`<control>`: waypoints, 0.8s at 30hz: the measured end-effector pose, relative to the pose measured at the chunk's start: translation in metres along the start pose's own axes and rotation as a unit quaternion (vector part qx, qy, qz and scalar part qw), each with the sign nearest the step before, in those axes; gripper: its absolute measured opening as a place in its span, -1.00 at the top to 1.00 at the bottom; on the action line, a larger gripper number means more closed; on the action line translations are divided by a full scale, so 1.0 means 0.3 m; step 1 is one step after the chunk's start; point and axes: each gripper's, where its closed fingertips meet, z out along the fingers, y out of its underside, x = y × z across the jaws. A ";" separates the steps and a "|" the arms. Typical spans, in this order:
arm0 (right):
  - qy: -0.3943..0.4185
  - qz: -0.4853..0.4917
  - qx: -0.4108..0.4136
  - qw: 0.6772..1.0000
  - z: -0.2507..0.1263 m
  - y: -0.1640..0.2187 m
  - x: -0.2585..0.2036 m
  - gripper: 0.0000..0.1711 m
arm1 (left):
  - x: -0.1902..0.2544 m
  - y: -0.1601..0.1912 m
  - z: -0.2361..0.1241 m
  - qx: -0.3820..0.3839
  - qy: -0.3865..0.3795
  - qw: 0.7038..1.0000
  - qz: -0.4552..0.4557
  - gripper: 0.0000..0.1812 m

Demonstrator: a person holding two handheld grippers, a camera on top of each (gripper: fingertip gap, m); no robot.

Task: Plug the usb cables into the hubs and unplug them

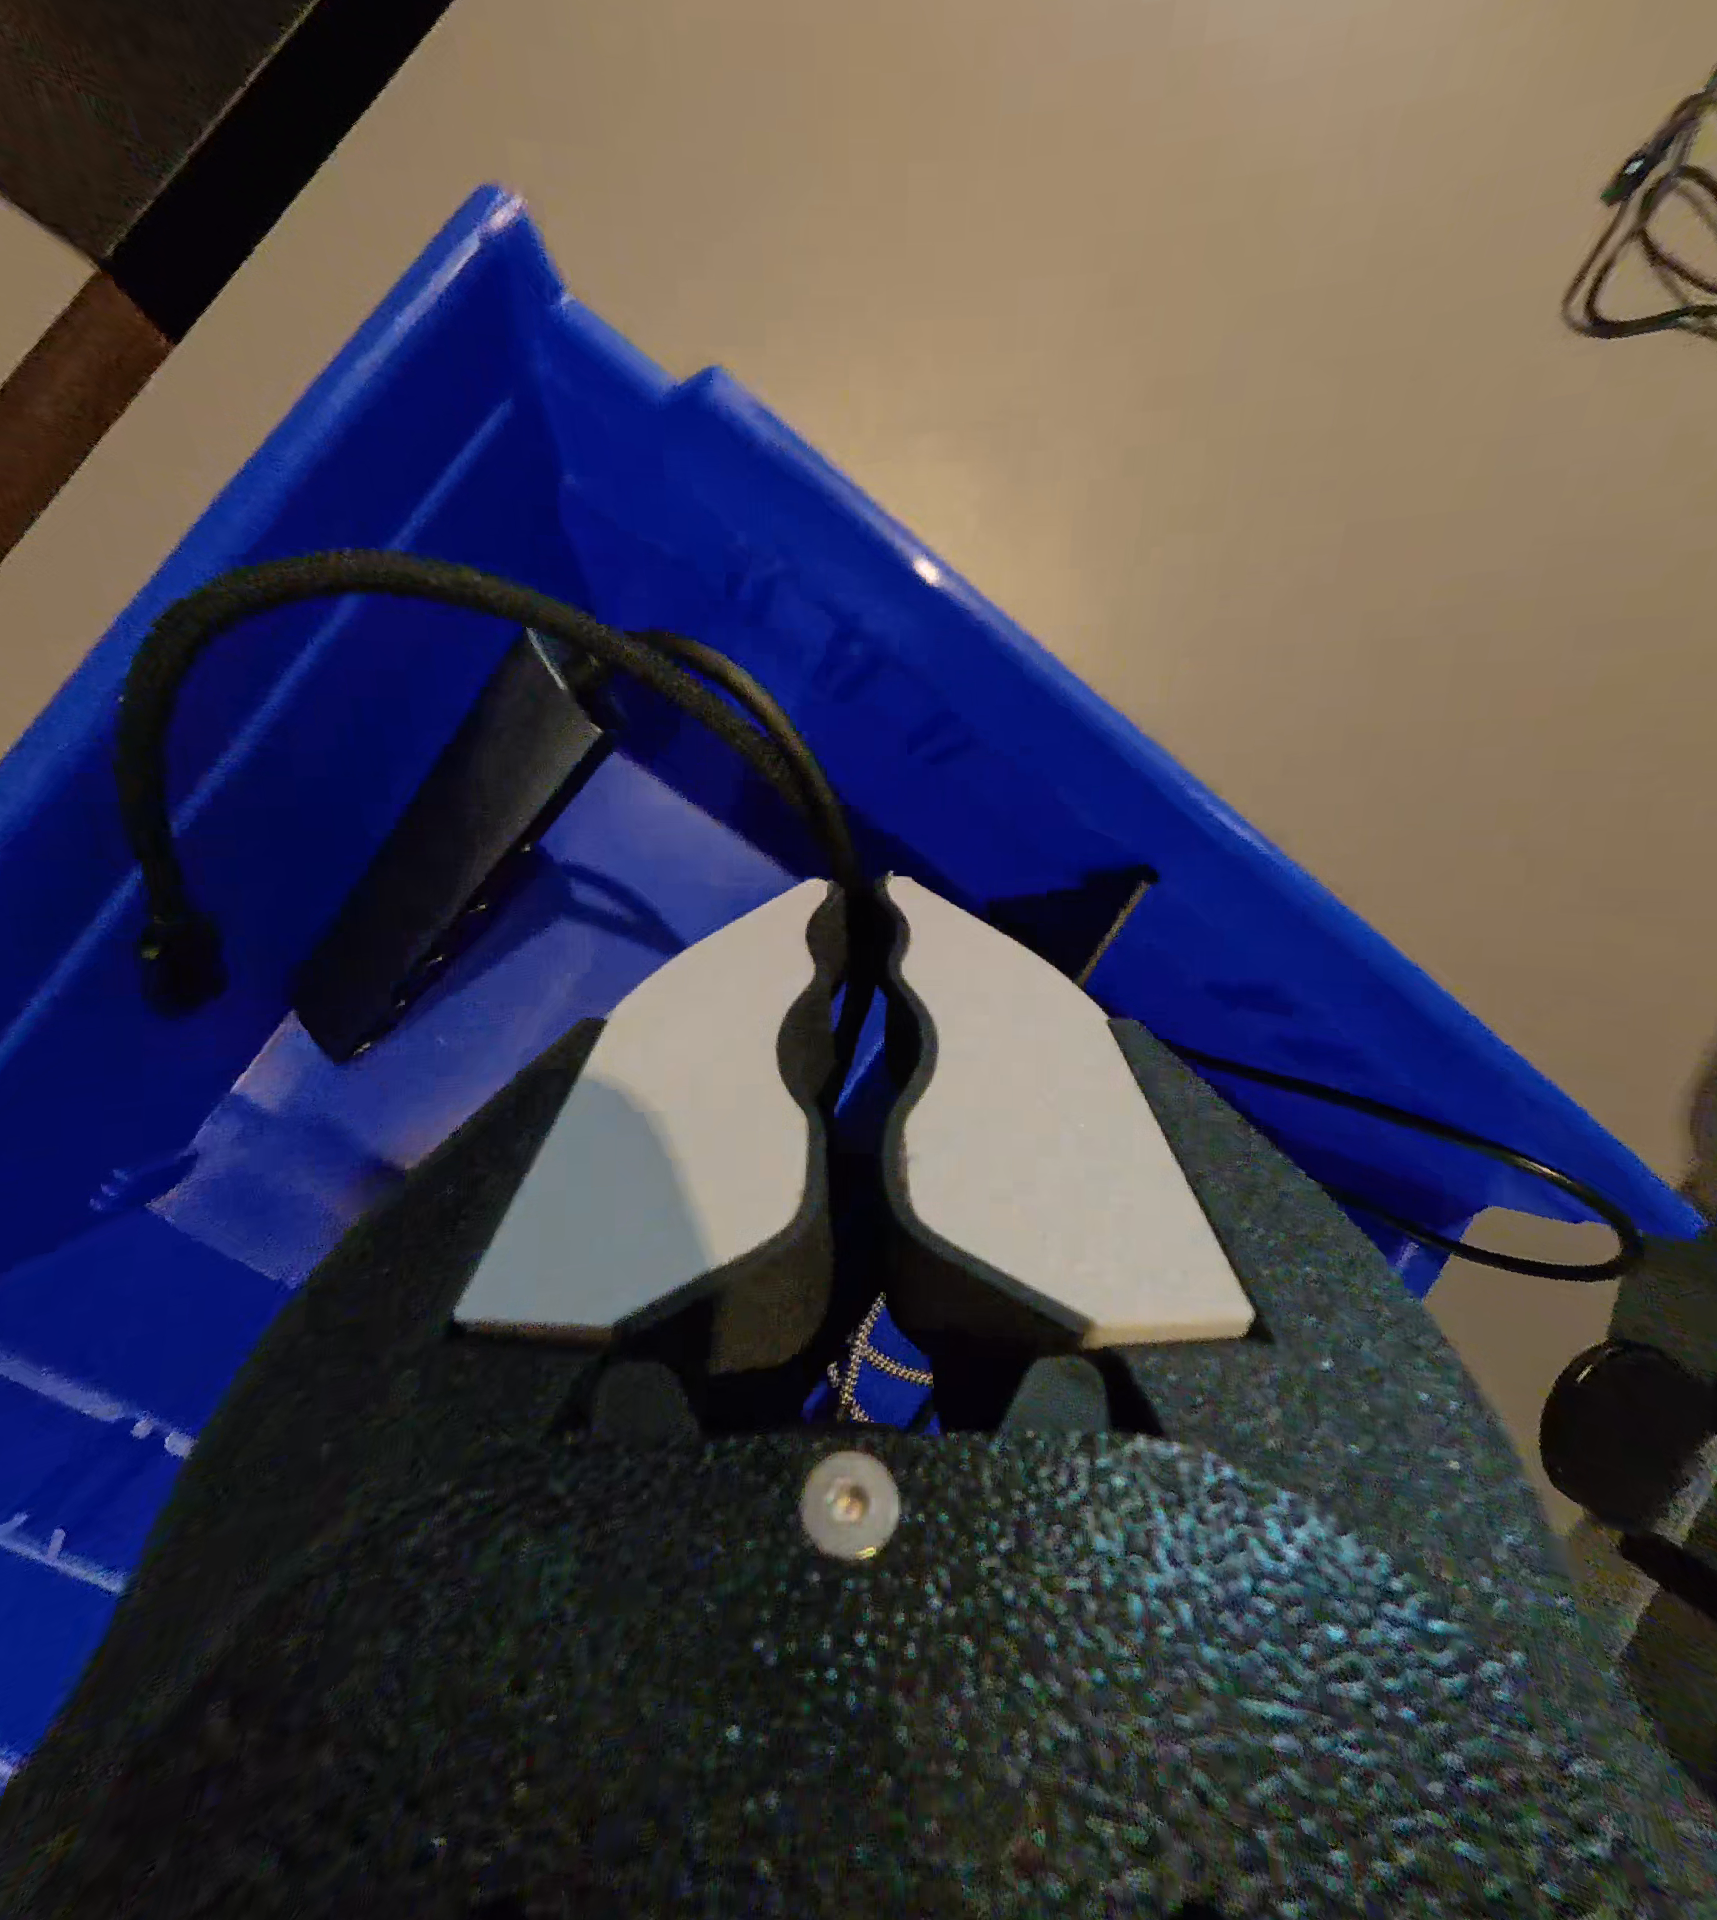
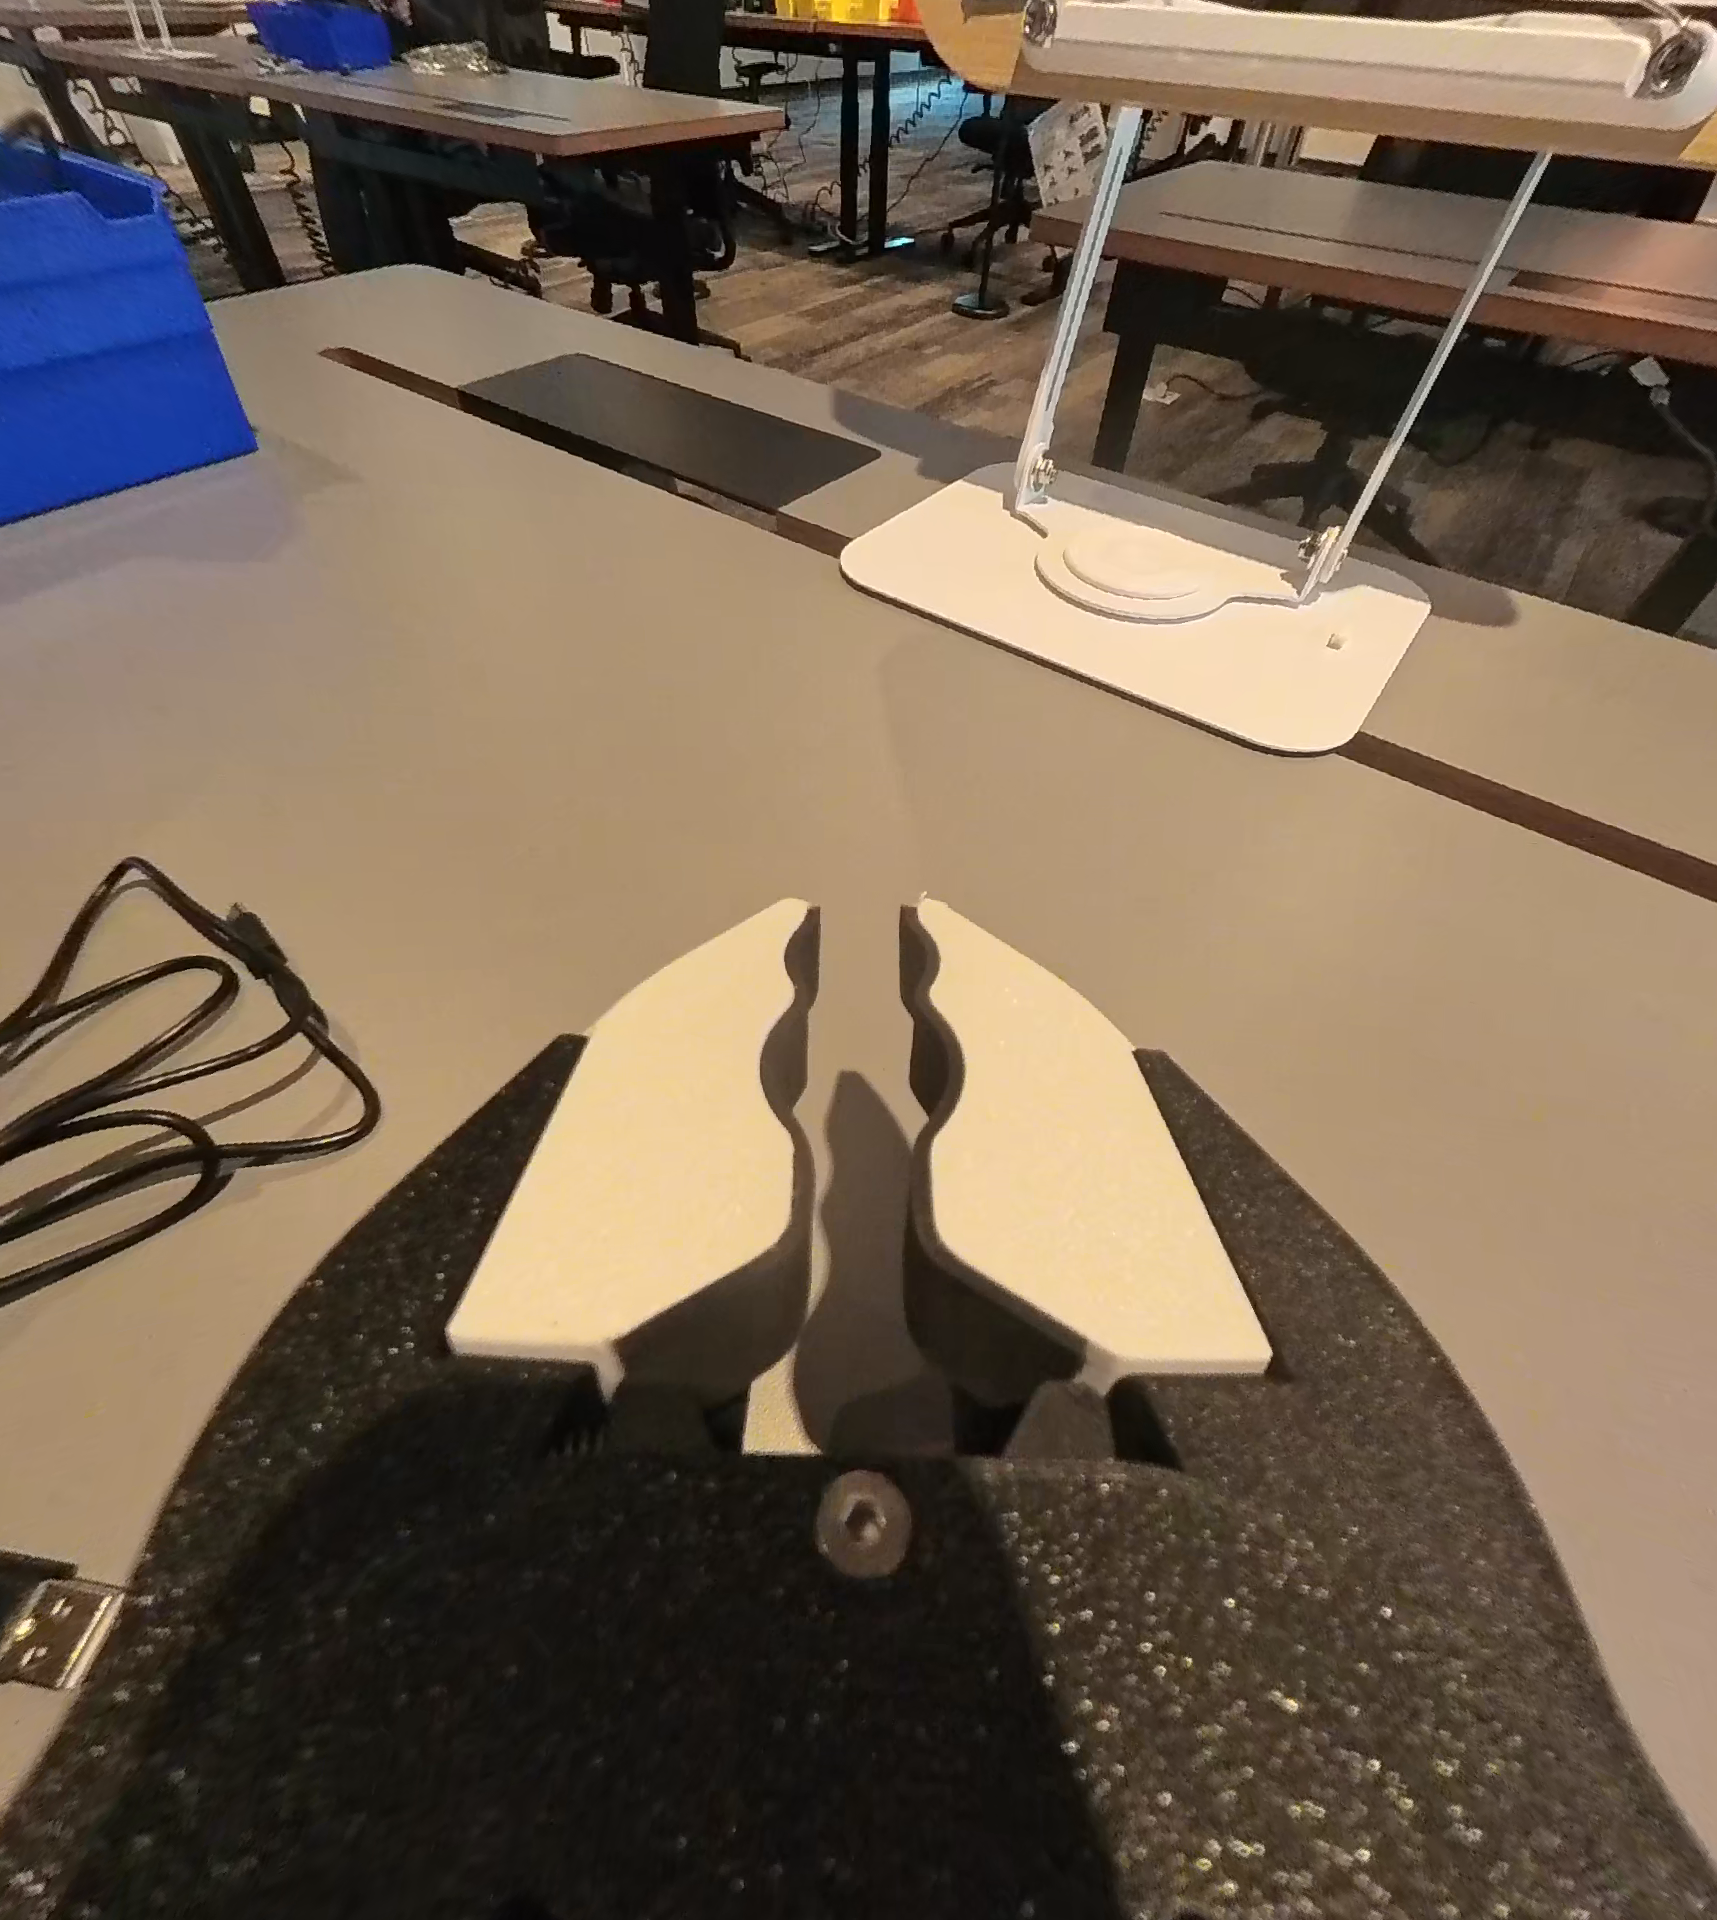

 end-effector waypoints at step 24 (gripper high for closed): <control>0.001 -0.004 0.000 1.000 0.000 0.000 -0.002 0.83 | 0.000 0.080 0.058 -0.159 -0.052 0.981 0.100 0.93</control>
